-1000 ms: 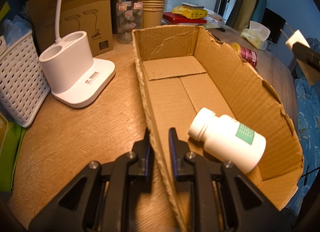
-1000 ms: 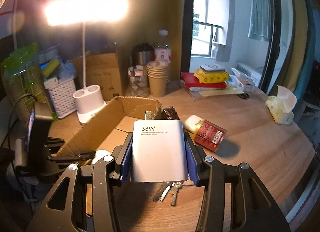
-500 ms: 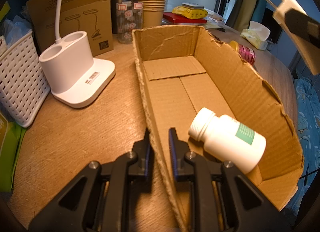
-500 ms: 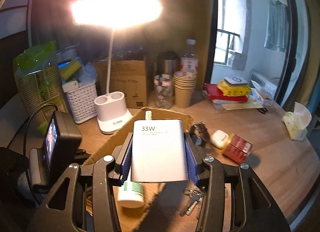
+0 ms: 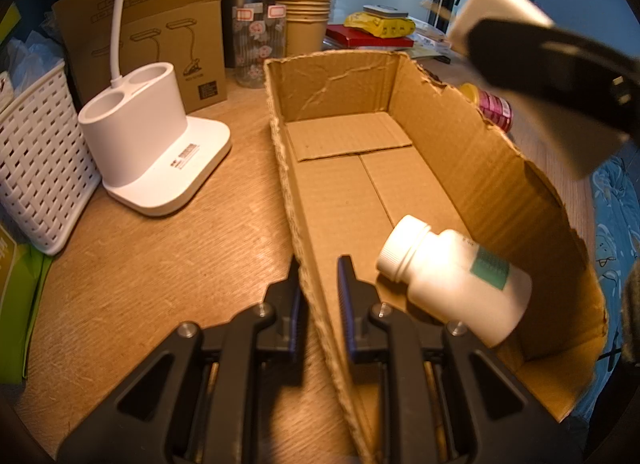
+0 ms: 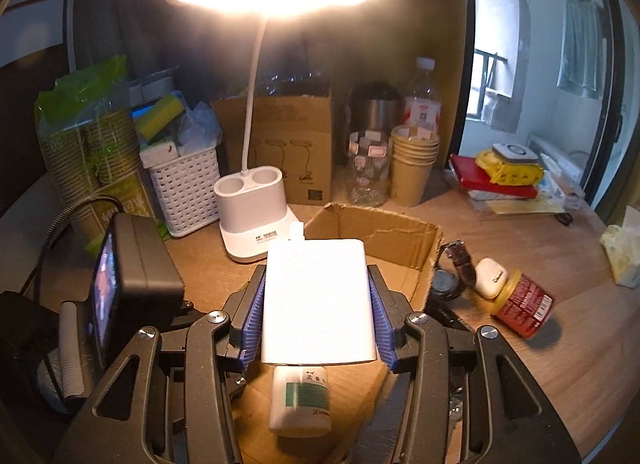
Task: Organize rigid objects
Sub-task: 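Carry the charger into the box and release it beside the bottle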
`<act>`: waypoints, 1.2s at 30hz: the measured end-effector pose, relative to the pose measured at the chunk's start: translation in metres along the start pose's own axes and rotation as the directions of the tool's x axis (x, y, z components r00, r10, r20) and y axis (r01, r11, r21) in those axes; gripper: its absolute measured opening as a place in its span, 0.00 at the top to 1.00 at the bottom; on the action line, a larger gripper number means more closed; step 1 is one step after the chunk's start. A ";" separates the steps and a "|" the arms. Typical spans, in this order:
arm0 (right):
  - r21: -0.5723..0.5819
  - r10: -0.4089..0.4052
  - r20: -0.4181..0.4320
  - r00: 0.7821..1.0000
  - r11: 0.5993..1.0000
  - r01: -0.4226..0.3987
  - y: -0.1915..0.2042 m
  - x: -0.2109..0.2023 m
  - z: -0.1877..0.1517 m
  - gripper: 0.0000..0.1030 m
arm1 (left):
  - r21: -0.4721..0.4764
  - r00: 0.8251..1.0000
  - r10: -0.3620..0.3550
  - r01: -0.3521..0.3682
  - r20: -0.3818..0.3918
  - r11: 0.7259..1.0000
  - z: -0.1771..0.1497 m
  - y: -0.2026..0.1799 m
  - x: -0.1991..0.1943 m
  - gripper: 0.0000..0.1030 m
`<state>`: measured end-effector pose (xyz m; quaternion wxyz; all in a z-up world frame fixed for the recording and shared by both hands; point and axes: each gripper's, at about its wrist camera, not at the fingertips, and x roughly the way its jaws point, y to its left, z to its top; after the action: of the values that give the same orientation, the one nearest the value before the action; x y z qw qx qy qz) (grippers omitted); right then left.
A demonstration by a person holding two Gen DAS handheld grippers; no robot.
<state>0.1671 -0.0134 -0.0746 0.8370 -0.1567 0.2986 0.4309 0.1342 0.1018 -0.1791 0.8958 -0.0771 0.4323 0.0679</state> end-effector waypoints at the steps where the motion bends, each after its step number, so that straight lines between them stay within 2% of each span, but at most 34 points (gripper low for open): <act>1: 0.000 0.006 -0.008 1.000 1.000 -0.006 0.001 0.004 -0.001 0.52 | 0.000 1.000 0.000 0.000 0.000 1.000 0.000 0.000 0.000 0.83; 9: 0.022 0.036 -0.051 0.998 0.999 -0.034 0.000 0.023 -0.009 0.52 | -0.005 1.000 -0.002 0.002 -0.003 1.000 0.000 0.001 0.000 0.83; 27: 0.065 0.018 -0.127 0.992 0.998 -0.009 -0.008 0.036 -0.015 0.52 | -0.004 1.000 -0.001 0.001 -0.002 1.000 0.001 0.000 0.000 0.83; 29: 0.082 0.026 -0.111 0.993 0.996 -0.017 -0.011 0.034 -0.014 0.47 | -0.005 1.000 -0.001 0.001 -0.003 1.000 0.001 0.000 0.000 0.83; 31: 0.096 0.023 -0.093 0.995 0.995 -0.014 -0.014 0.030 -0.012 0.36 | -0.006 1.000 0.000 0.000 -0.002 1.000 0.001 0.000 0.001 0.82; 36: 0.111 0.009 -0.064 0.998 0.994 -0.001 -0.020 0.020 -0.009 0.36 | -0.007 1.000 -0.001 0.001 -0.003 1.000 0.002 0.001 0.000 0.82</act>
<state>0.1892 -0.0171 -0.0941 0.8332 -0.1230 0.3495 0.4104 0.1354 0.1032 -0.1775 0.8949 -0.0804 0.4334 0.0690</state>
